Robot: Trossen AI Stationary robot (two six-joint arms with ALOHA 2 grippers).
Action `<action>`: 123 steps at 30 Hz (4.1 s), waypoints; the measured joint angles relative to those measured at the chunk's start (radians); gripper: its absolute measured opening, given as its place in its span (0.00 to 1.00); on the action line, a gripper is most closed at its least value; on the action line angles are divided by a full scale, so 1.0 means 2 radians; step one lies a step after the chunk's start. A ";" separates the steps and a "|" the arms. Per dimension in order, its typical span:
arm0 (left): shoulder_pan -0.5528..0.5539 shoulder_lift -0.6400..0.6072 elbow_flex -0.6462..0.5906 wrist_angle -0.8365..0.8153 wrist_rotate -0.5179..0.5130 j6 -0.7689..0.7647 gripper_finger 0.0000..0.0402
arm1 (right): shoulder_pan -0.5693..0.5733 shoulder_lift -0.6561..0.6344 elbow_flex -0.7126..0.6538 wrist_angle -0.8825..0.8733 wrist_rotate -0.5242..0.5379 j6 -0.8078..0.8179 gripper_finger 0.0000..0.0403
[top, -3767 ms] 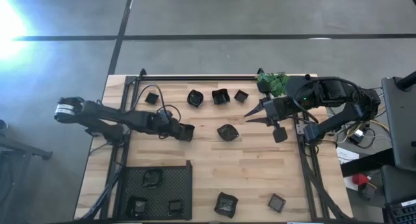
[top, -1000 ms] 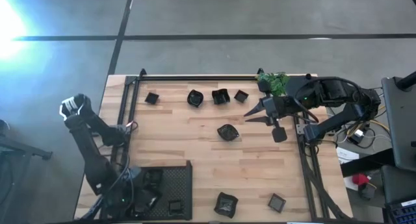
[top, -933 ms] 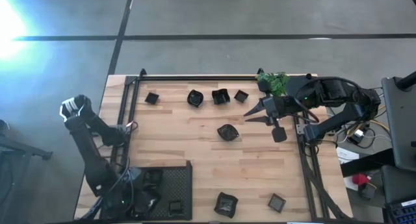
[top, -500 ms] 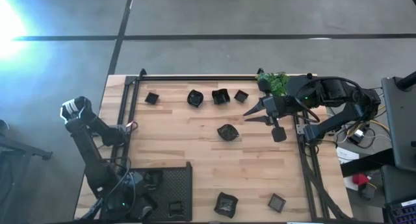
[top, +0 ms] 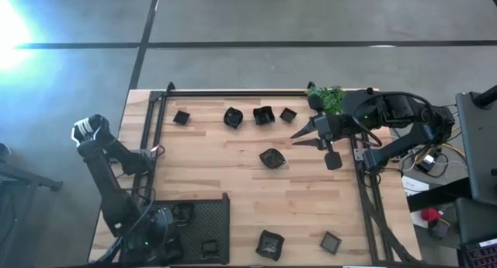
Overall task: Pick & Place Mini shaped plates
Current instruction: Stack the black distorted square plate on the black distorted square plate on the shelf
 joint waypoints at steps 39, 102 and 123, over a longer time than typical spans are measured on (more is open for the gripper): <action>0.002 0.000 -0.051 0.021 0.015 0.320 0.00 | 0.000 0.000 0.000 0.000 0.000 0.008 0.17; 0.002 0.000 -0.100 0.094 0.049 0.282 0.00 | 0.000 0.000 0.000 -0.001 0.000 0.005 0.17; 0.003 0.000 -0.116 0.097 0.056 0.261 0.00 | 0.000 0.000 0.000 -0.001 0.000 0.005 0.17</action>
